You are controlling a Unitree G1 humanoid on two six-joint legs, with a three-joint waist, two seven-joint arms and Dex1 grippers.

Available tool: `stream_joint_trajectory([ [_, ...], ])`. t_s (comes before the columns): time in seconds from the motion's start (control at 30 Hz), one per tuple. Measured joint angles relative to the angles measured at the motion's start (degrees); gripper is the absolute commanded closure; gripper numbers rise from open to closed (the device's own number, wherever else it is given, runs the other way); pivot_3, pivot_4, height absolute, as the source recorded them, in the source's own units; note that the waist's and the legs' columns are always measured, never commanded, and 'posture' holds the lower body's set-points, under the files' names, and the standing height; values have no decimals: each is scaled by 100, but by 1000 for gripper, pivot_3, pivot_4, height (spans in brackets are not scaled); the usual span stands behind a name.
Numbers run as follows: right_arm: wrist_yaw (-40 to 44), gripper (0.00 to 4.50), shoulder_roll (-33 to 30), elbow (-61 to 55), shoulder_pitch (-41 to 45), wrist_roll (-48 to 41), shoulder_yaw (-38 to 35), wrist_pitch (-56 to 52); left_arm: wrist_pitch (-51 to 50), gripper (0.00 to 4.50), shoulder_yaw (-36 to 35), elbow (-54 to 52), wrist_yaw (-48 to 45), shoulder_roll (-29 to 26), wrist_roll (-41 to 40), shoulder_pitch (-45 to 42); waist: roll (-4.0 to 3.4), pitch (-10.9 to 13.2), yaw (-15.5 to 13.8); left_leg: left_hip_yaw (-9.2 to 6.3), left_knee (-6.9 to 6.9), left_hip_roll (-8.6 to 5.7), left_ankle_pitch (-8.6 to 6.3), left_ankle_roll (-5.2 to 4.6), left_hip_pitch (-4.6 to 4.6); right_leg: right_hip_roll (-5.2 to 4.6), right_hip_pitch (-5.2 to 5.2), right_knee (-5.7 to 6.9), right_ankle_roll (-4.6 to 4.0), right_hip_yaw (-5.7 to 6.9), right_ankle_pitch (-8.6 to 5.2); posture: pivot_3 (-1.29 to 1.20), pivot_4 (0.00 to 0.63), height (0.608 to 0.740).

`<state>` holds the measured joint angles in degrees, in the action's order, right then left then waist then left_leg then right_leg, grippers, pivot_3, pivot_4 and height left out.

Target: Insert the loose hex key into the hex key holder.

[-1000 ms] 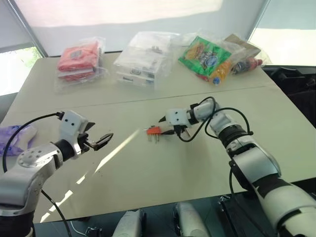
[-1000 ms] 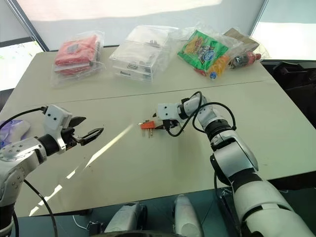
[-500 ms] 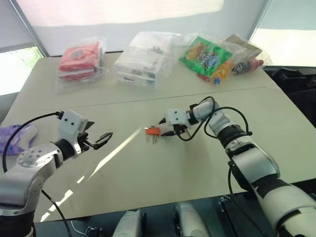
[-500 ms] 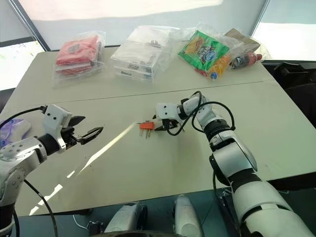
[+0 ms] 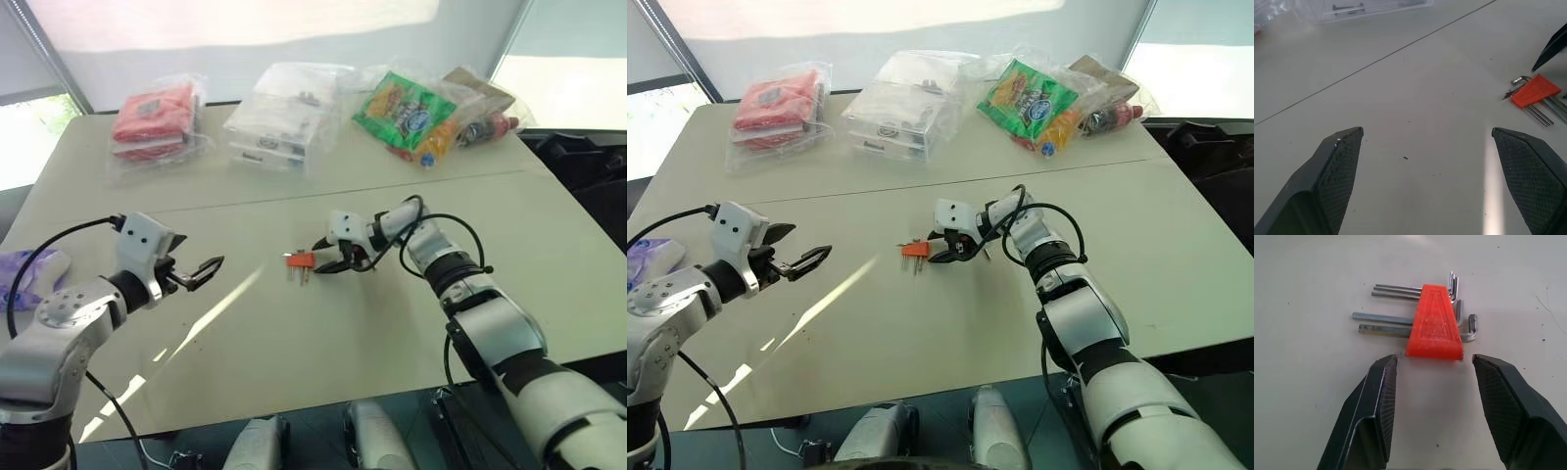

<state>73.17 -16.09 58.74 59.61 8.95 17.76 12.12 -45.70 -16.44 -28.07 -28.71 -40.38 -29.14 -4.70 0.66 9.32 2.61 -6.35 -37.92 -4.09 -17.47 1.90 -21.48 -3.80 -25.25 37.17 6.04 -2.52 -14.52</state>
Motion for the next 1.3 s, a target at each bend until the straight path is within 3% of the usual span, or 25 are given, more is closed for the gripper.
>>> stream_joint_trajectory([
  [0.37, -227, 1963, 153, 44, -19, -1, -12, 10, 1, 99, -2, -10, 69, 59, 25, 52, 0, 0, 1, 0, 0, 0, 0, 0, 1, 1, 0, 2, 0, 0, 0, 0, 150, 740],
  [0.43, -260, 2529, 156, 89, -19, 7, -10, 38, 3, 0, -2, -10, 78, 62, 30, 52, 0, 0, 0, 0, -1, 0, 0, 0, 1, 1, 1, 2, 0, 0, 0, 0, 150, 740],
  [0.5, -261, 3385, 175, 125, -19, 4, -8, 81, 5, 0, -2, -11, 88, 66, 32, 52, 0, 0, 0, 0, -1, 0, 0, 0, 3, 2, 2, 3, 0, 0, 0, 0, 150, 740],
  [0.73, -466, 3519, 152, 128, -54, 73, -1, 364, 14, 0, -1, -9, 132, 114, 43, 33, -1, -1, -3, 0, -4, -1, 0, 1, 4, 2, 5, 4, 0, 0, 0, 0, 150, 740],
  [0.93, -2244, 3519, -111, -122, -141, 728, 66, 1863, 17, 0, -2, 144, 75, 245, -91, -463, -1, -1, -27, 0, -9, -5, 3, 6, -4, 3, -2, 6, 0, 1, 0, 0, 150, 740],
  [1.2, -5312, 3519, -998, -1340, -23, 2512, 232, 4010, -292, 0, 63, 803, -396, 569, -1058, -2134, 2, -1, 0, 5, -6, -3, 4, 6, -8, 9, -12, 9, 1, 1, 0, 0, 150, 740],
  [1.3, -5878, 3519, -1070, -1795, -31, 2791, 229, 4332, -421, 0, 194, 1032, -600, 651, -1375, -2566, 2, -1, 15, 9, -4, -2, 4, 6, -5, 11, -11, 9, 1, -2, 0, 0, 150, 740],
])
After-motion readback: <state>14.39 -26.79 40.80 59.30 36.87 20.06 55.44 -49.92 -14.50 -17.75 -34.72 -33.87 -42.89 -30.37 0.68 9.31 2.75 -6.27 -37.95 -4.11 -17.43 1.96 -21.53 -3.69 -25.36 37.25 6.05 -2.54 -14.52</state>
